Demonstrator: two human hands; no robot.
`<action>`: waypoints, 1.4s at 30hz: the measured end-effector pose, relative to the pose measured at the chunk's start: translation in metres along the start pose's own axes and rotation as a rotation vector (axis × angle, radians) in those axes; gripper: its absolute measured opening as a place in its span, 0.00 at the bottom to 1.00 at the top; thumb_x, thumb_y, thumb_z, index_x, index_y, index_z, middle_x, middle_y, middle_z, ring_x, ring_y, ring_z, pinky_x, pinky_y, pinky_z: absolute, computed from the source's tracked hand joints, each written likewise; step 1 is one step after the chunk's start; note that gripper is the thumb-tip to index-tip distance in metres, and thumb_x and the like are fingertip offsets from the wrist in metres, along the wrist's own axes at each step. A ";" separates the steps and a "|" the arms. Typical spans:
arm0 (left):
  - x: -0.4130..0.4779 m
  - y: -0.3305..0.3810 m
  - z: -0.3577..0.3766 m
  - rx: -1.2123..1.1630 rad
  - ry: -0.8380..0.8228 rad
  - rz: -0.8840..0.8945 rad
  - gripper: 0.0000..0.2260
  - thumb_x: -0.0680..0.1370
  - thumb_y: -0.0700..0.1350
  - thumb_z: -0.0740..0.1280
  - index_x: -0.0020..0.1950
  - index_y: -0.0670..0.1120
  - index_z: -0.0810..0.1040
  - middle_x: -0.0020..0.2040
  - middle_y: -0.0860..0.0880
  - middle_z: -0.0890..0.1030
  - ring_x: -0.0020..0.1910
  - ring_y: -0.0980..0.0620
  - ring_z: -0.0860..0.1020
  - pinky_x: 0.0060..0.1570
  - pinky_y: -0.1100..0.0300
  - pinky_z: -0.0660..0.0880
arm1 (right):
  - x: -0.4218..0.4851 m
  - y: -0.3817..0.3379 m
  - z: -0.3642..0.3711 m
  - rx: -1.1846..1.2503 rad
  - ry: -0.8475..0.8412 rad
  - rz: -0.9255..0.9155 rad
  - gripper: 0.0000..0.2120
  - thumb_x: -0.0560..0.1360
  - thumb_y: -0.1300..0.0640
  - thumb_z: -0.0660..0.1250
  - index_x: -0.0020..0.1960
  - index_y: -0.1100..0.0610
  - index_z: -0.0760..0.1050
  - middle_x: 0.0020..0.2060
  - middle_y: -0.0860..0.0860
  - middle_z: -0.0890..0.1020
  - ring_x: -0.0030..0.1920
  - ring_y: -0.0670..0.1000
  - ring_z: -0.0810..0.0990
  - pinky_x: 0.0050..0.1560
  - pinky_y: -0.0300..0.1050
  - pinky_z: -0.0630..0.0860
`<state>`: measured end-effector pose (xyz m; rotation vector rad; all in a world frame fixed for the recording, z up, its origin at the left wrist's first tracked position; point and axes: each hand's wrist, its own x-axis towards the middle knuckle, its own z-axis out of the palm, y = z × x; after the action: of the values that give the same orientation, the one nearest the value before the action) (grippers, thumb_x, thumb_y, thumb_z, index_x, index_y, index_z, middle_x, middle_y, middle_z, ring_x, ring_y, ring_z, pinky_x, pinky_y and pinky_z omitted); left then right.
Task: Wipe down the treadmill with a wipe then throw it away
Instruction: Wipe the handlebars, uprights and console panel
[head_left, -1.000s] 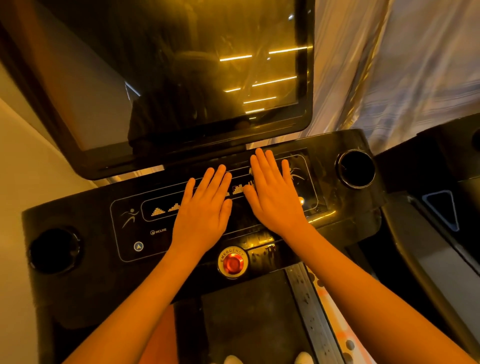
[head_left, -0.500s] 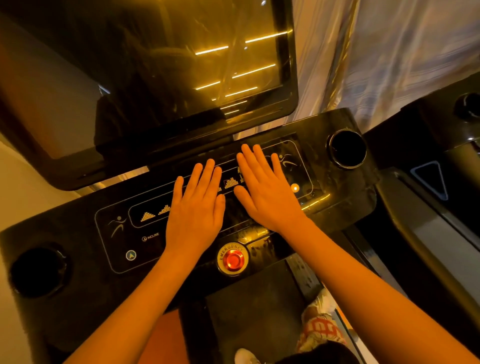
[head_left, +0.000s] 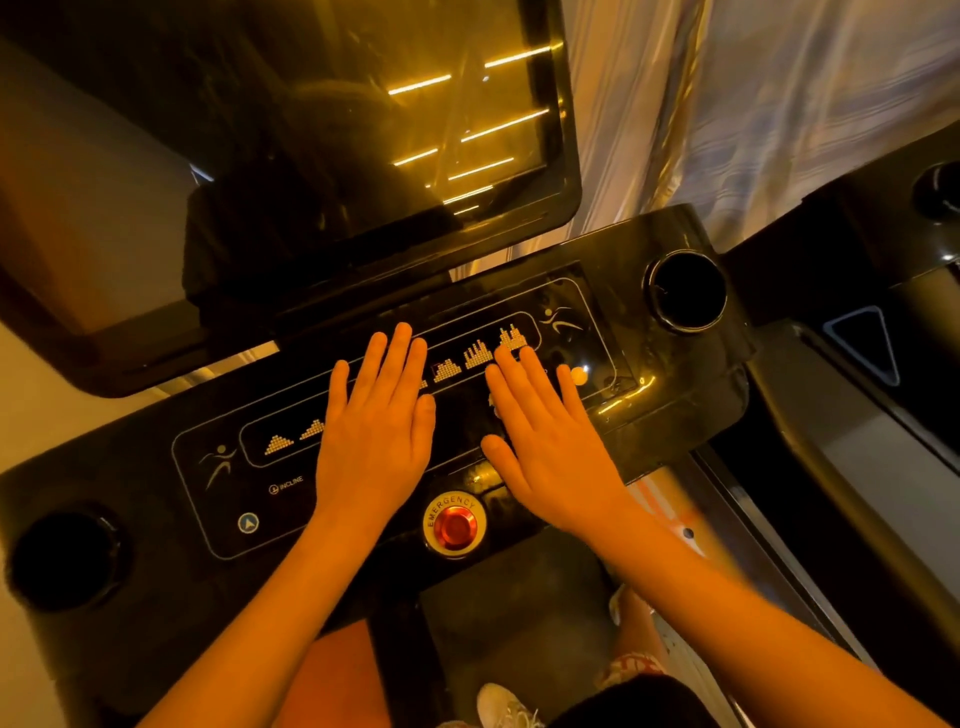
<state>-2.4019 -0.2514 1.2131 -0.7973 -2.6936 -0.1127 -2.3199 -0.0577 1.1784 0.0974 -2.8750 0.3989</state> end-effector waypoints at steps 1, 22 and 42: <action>0.000 0.000 -0.001 -0.002 0.007 0.000 0.25 0.86 0.52 0.50 0.83 0.46 0.57 0.83 0.46 0.56 0.82 0.47 0.53 0.78 0.43 0.51 | -0.008 -0.001 0.002 -0.006 0.003 0.013 0.32 0.86 0.39 0.45 0.84 0.54 0.45 0.84 0.52 0.45 0.83 0.53 0.38 0.81 0.56 0.35; -0.001 0.000 0.001 -0.010 0.020 0.016 0.25 0.86 0.53 0.49 0.83 0.45 0.57 0.83 0.45 0.56 0.82 0.46 0.53 0.78 0.43 0.49 | 0.038 -0.007 -0.005 0.020 0.086 0.049 0.31 0.85 0.43 0.47 0.84 0.56 0.49 0.83 0.54 0.50 0.83 0.55 0.43 0.80 0.55 0.34; 0.000 0.000 0.000 -0.003 0.024 0.022 0.26 0.86 0.53 0.49 0.83 0.45 0.57 0.83 0.45 0.56 0.82 0.45 0.54 0.78 0.43 0.49 | 0.047 -0.005 -0.006 0.028 0.132 0.058 0.31 0.85 0.44 0.49 0.84 0.57 0.51 0.83 0.55 0.52 0.83 0.56 0.45 0.80 0.56 0.37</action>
<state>-2.4018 -0.2512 1.2128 -0.8216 -2.6618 -0.1202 -2.3638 -0.0622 1.1963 -0.0067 -2.7481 0.4391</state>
